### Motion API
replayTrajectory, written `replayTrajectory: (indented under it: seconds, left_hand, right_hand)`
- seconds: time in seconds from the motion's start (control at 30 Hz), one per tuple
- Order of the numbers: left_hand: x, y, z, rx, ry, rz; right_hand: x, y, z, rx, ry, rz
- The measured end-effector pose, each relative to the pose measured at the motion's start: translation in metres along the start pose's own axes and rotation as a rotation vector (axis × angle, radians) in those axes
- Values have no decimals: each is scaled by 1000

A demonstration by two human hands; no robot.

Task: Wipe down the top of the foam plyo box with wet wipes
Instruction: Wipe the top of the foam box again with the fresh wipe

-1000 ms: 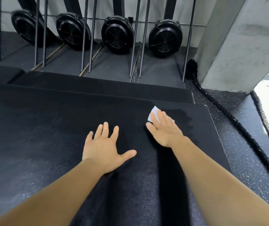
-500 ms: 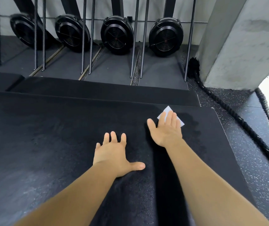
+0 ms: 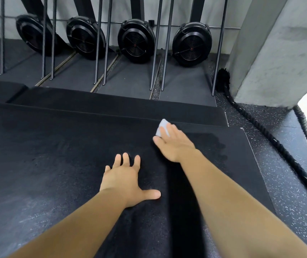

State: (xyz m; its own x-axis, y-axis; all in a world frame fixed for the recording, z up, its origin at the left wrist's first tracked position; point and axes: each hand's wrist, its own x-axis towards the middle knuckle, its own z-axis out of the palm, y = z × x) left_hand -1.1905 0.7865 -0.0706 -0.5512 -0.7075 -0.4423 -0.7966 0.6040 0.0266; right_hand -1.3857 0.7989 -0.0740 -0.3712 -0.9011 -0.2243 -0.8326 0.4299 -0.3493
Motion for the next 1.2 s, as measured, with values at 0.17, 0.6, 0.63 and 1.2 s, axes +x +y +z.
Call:
replayTrajectory:
  seconds: [0.17,0.6,0.63,1.2]
  left_hand:
    - [1,0,1,-5,-10,-3]
    - [1,-1,2,0,8,29]
    - [1,-1,3,-4,10,30]
    - [3,1,0,6,-20,3]
  right_hand:
    - [-2,72,-15,-95,12,162]
    - [18,-5,1,13,28,265]
    - [21,-18,3,17,27,227]
    - [0,55,-11,-51,30,137]
